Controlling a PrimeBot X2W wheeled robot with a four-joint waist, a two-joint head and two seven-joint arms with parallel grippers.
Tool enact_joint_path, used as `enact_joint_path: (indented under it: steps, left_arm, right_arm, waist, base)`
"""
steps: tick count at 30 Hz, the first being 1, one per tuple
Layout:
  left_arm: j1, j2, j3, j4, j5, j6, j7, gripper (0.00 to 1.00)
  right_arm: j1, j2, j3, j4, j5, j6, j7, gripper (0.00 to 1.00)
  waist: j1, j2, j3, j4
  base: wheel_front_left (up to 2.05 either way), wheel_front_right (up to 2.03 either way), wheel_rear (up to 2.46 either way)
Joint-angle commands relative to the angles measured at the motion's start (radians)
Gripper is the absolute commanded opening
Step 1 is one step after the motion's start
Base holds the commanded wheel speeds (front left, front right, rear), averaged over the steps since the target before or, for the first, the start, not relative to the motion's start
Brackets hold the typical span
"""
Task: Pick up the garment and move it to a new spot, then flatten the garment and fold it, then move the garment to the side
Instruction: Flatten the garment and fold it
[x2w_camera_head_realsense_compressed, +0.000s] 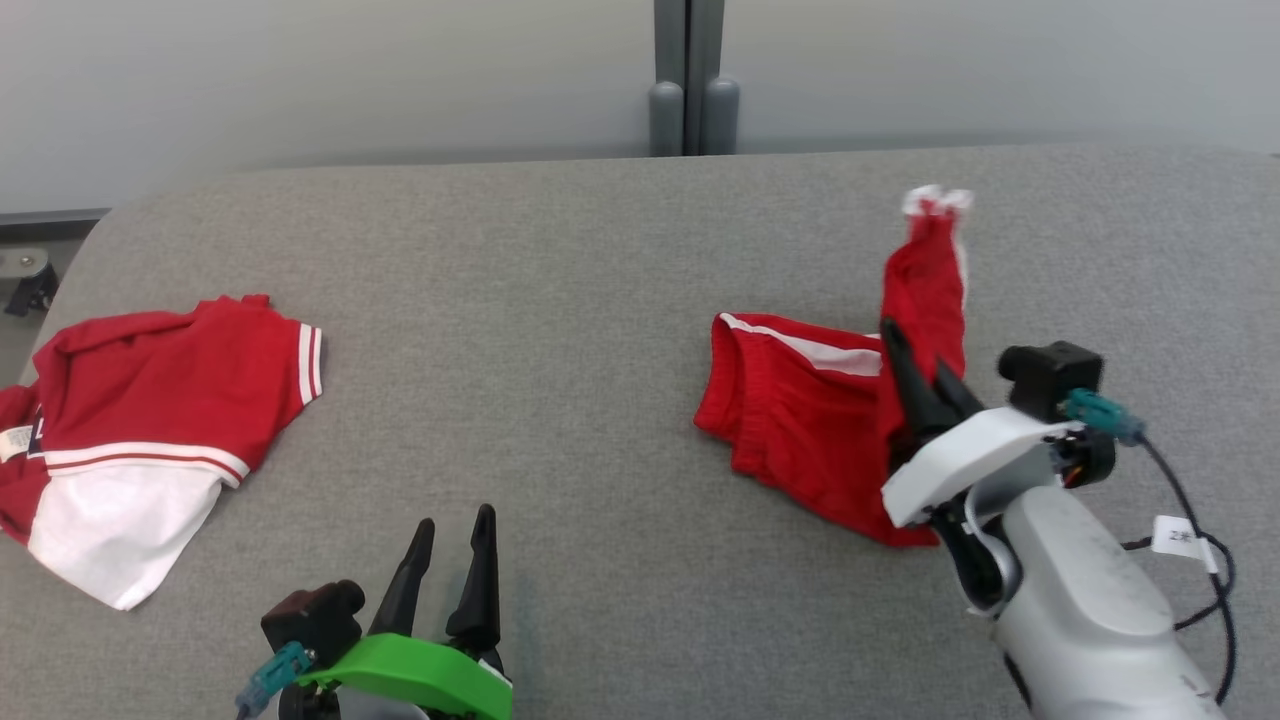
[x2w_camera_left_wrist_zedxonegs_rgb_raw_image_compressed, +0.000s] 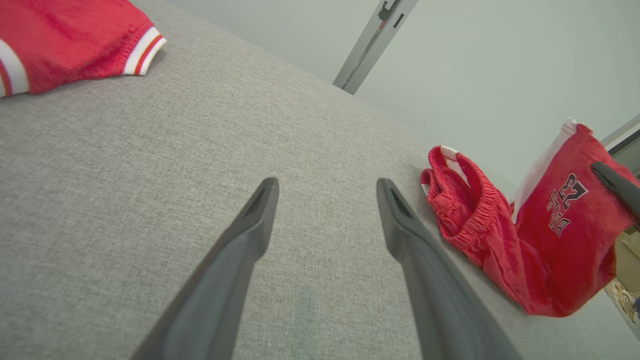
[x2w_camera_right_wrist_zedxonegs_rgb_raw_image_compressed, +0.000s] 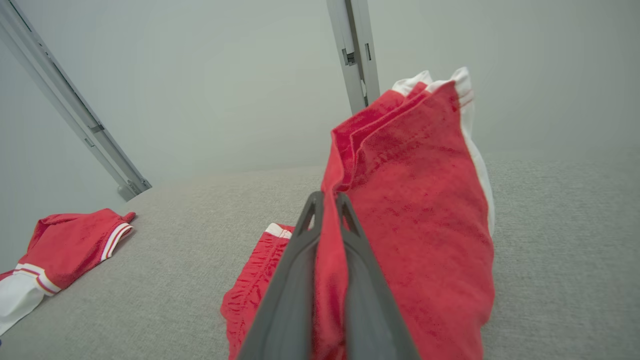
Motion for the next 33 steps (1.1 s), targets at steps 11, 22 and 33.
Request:
enact_joint_path:
  steps: [11,22,33]
  left_arm:
    - [-0.011,0.001,0.024,0.024,0.053,0.002,0.000,1.00]
    - [0.023,-0.001,0.170,0.011,0.234,0.004,0.000,1.00]
    - [0.071,-0.002,0.209,-0.038,0.469,0.014,0.000,1.00]
  right_arm:
    - [0.000,0.041,0.333,0.075,0.113,-0.001,-0.004,1.00]
    - [0.097,0.034,0.065,-0.012,-0.113,-0.001,-0.004,1.00]
    - [0.265,0.039,-0.220,-0.132,-0.298,-0.001,-0.004,1.00]
  waist:
    - [0.0000,0.0000,0.004,0.052]
    - [0.0000,0.0000,-0.025,-0.022]
    - [0.0000,0.0000,-0.064,-0.074]
  base:
    - [0.00,0.00,0.00]
    - [0.00,0.00,0.00]
    - [0.00,0.00,0.00]
